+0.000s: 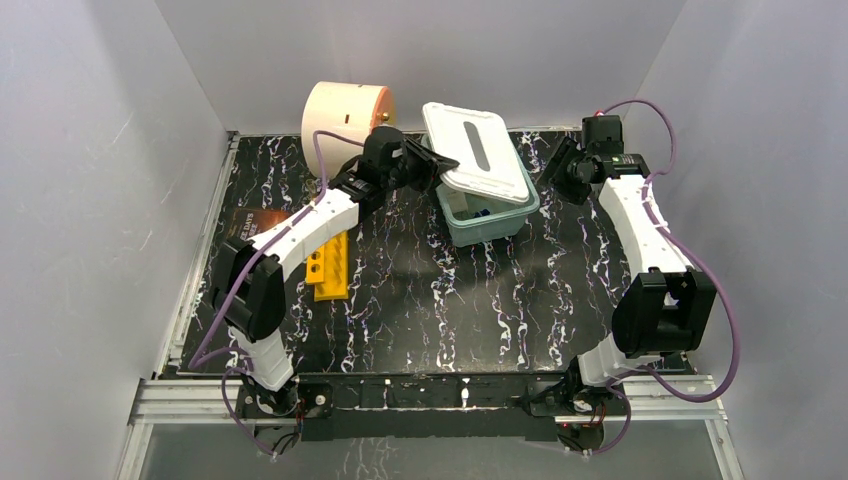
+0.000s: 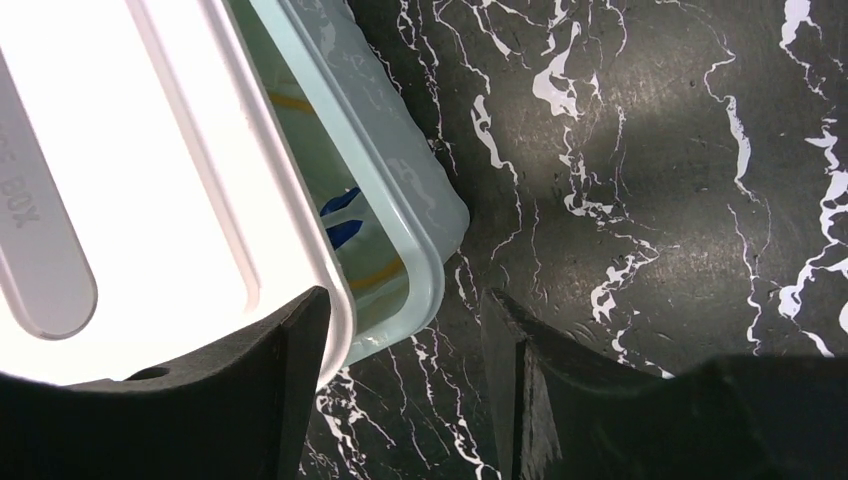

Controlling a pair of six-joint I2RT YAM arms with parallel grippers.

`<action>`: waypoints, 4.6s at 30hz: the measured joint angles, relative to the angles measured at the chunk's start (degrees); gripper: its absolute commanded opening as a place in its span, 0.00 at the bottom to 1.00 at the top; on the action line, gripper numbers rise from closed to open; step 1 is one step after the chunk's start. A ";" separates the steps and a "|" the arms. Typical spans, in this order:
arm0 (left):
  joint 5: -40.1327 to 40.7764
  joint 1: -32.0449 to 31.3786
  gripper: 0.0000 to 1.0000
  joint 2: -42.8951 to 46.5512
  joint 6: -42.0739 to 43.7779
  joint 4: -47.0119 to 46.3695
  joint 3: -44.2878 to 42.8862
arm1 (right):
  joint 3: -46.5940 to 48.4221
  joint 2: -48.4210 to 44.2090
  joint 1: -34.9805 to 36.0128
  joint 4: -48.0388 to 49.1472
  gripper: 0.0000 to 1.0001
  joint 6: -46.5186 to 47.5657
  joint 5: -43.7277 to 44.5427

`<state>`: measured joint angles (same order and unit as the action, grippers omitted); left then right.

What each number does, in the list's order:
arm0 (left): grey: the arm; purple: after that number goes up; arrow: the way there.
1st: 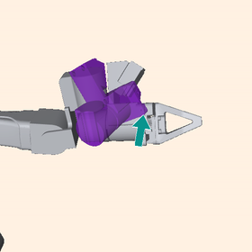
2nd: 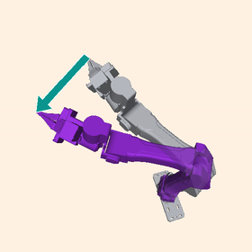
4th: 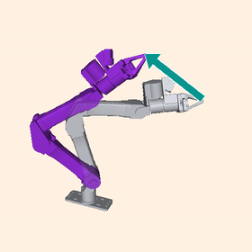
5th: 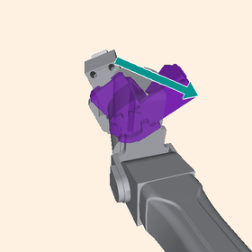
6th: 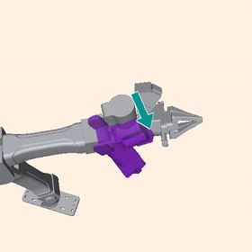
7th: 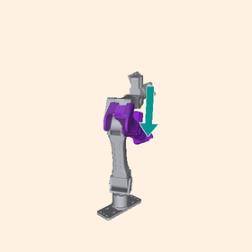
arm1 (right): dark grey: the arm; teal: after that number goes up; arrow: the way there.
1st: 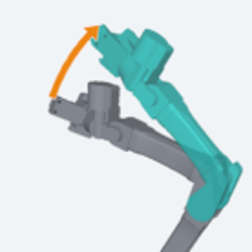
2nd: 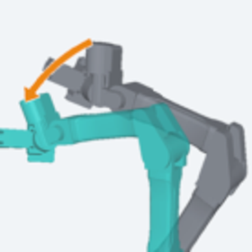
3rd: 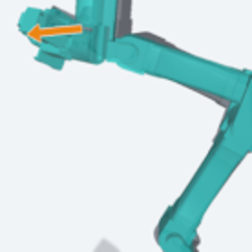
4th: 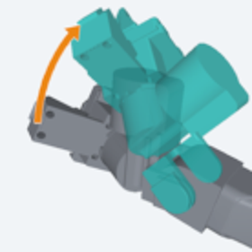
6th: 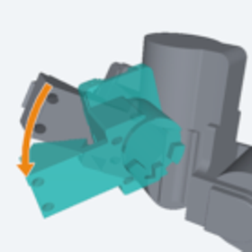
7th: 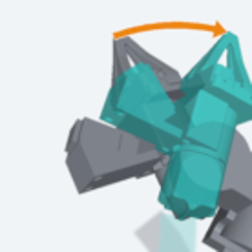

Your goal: Organize the chemistry lab equipment

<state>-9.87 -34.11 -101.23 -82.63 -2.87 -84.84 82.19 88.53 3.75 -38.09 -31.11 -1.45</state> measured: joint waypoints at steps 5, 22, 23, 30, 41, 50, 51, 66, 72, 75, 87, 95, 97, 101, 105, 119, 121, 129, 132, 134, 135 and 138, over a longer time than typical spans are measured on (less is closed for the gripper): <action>-0.31 -0.59 0.32 0.00 -0.96 2.56 1.95 | 0.63 0.00 0.00 0.04 0.66 1.38 0.00; -0.39 -1.22 0.63 -0.04 10.08 18.05 -3.06 | 0.83 0.42 0.02 1.66 0.69 5.81 -4.39; -0.37 -1.22 0.65 -0.11 11.13 18.91 -3.65 | 0.87 0.59 0.02 1.86 0.69 6.08 -4.68; -0.09 -1.22 0.76 -0.76 18.18 23.56 -7.19 | 0.92 0.85 0.02 2.08 0.71 7.85 -5.25; -0.39 -1.22 0.81 -2.78 24.46 26.21 -9.40 | 0.96 0.90 0.70 2.21 0.74 11.04 -8.11; 1.07 -1.22 0.85 -3.41 29.88 28.83 -13.62 | 2.47 3.58 3.91 1.97 0.74 12.50 -4.31; 1.49 -1.22 0.84 -3.41 30.40 28.85 -13.70 | 2.54 4.07 4.07 1.97 0.74 12.66 -3.72; 2.01 -0.13 0.59 -8.15 37.20 30.42 -15.28 | 4.96 8.70 6.80 1.16 0.60 13.22 7.02; -0.37 -0.13 0.61 -10.73 38.07 30.38 -15.43 | 4.24 7.65 6.78 0.90 0.58 13.27 10.86; -1.64 -0.13 0.60 -11.43 38.10 30.38 -15.45 | 3.85 7.21 6.84 0.42 0.56 13.29 11.85; -1.70 -0.13 0.41 -11.85 38.23 30.58 -15.78 | 1.88 6.78 6.71 1.49 0.48 13.51 9.60; 0.00 -0.13 0.41 -11.82 37.99 30.95 -15.85 | 1.70 6.80 6.45 1.79 0.48 13.77 8.55; 0.59 -0.13 0.45 -11.85 38.10 32.20 -16.59 | 1.73 6.80 6.45 1.79 0.50 13.75 8.55; 2.64 -0.13 0.62 -12.02 39.95 36.20 -19.28 | 3.26 7.37 6.45 0.15 0.58 13.75 8.57; 3.28 0.31 0.70 -12.74 42.56 38.93 -25.07 | 6.56 7.78 6.45 -2.64 0.66 13.64 8.66; 8.39 1.01 0.98 9.46 50.86 39.39 -12.52 | 5.57 -9.70 6.45 -7.06 0.99 13.18 8.85; 10.29 1.01 0.98 15.78 51.58 39.47 -8.37 | 2.69 -14.38 6.45 -7.30 0.99 13.33 8.98; 19.82 0.98 0.98 37.59 52.61 42.73 -0.11 | -4.90 -27.39 6.45 -8.13 0.99 13.97 11.30; 24.68 0.98 0.98 43.01 52.72 45.64 -0.52 | -8.13 -32.61 6.45 -8.57 0.99 13.97 12.92; 28.44 0.98 0.98 45.62 53.20 49.03 -2.51 | -8.98 -36.15 6.45 -8.68 0.99 13.97 13.86; 29.90 0.98 0.98 46.27 53.35 50.23 -3.63 | -8.98 -37.53 6.45 -8.52 0.99 13.99 14.36; 34.84 0.98 0.98 47.84 54.05 53.57 -8.00 | -8.96 -42.07 6.45 -7.76 0.99 14.51 16.02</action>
<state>24.97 -33.12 -53.39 -28.58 50.70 -92.84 73.23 46.46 10.20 -45.84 -16.60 14.57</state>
